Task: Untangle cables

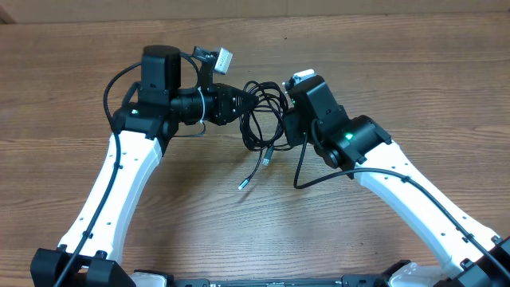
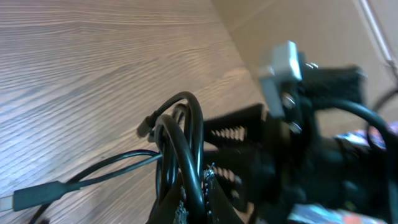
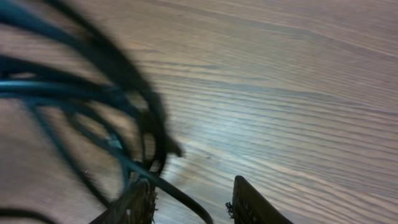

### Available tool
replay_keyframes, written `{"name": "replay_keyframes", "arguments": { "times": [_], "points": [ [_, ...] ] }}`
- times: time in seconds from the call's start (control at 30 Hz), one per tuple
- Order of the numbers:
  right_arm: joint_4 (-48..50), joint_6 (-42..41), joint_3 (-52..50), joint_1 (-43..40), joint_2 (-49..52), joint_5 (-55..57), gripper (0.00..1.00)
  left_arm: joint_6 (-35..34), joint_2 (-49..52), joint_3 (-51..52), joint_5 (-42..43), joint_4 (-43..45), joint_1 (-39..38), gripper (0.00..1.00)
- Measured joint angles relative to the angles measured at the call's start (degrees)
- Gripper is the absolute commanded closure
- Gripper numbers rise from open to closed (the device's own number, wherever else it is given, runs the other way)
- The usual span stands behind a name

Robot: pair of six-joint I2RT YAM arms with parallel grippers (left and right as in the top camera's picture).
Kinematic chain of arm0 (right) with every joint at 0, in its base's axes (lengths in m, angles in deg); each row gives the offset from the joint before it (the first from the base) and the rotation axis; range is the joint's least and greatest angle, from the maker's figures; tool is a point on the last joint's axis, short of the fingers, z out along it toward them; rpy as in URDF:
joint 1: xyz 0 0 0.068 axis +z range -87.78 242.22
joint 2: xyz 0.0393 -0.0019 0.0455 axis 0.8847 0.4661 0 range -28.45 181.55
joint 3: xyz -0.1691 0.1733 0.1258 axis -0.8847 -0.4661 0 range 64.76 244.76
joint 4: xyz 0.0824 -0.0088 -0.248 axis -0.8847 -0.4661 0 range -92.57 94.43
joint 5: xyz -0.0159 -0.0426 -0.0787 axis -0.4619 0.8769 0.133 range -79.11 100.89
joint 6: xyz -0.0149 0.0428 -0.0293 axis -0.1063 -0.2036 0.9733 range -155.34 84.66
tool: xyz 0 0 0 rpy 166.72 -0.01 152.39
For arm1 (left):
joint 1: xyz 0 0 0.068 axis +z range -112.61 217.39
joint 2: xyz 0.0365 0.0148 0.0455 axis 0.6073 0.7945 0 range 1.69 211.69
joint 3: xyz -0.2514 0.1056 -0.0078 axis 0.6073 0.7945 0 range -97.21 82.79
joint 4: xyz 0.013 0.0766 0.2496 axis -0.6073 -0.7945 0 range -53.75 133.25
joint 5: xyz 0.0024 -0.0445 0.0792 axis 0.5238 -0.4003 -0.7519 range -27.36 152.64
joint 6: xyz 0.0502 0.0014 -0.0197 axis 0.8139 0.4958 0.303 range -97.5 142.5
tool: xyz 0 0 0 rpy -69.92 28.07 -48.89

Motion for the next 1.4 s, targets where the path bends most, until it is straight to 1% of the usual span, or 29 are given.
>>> {"name": "replay_keyframes", "arguments": {
  "times": [0.2, 0.23, 0.37, 0.43, 0.53, 0.67, 0.77, 0.87, 0.93, 1.13, 1.23, 1.33, 1.4],
  "points": [
    [-0.02, -0.07, 0.0, -4.2, 0.46, 1.2, 0.64, 2.27, 0.0, 0.0, 9.16, 0.24, 3.21, 0.96],
    [-0.04, -0.09, 0.0, -4.87, 0.63, 1.2, 0.66, 2.54, 0.0, 0.0, 10.86, 0.42, 3.78, 0.96],
    [0.0, -1.25, 0.0, -6.4, 0.94, 1.16, 0.67, 2.78, 0.0, 0.0, 16.2, 0.52, 5.73, 0.96],
    [0.02, -2.67, 0.0, -7.17, 0.96, 1.07, 0.66, 2.8, 0.0, 0.0, 18.86, 0.98, 6.49, 0.96],
    [0.0, -4.98, 0.0, -9.4, 0.96, 0.66, 0.59, 2.84, 0.0, 0.0, 22.27, 2.01, 7.37, 0.96],
    [-0.85, -7.89, 0.02, -12.57, 0.96, -0.55, 0.58, 2.97, 0.0, 0.0, 24.7, 2.25, 7.98, 0.96],
    [-2.99, -10.12, 0.02, -14.75, 0.96, -1.99, 0.57, 2.97, 0.04, 0.0, 24.87, 2.25, 8.24, 0.96],
    [-4.31, -11.08, 0.02, -18.18, 1.03, -2.78, 0.53, 2.97, 0.04, 0.0, 25.38, 2.47, 9.05, 0.96],
    [-4.59, -11.32, 0.02, -18.8, 1.03, -3.08, 0.52, 2.97, 0.04, 0.0, 24.96, 2.47, 9.35, 0.96],
    [-5.38, -11.58, 0.02, -18.67, 0.74, -10.47, 0.48, 1.11, 0.04, 0.0, 18.51, 2.45, 9.35, 0.96],
    [-5.11, -9.18, 0.02, -18.67, -0.92, -17.86, 0.45, -1.88, 0.04, 0.0, 14.49, 2.45, 9.35, 0.96],
    [-4.92, -4.44, 0.15, -17.92, -3.13, -25.14, 0.44, -4.15, 0.04, 0.0, 11.74, 2.47, 9.31, 0.96],
    [-4.55, -1.53, 0.37, -16.55, -3.93, -27.96, 0.44, -5.25, 0.04, 0.0, 10.49, 2.45, 9.05, 0.96]
  ]
}}
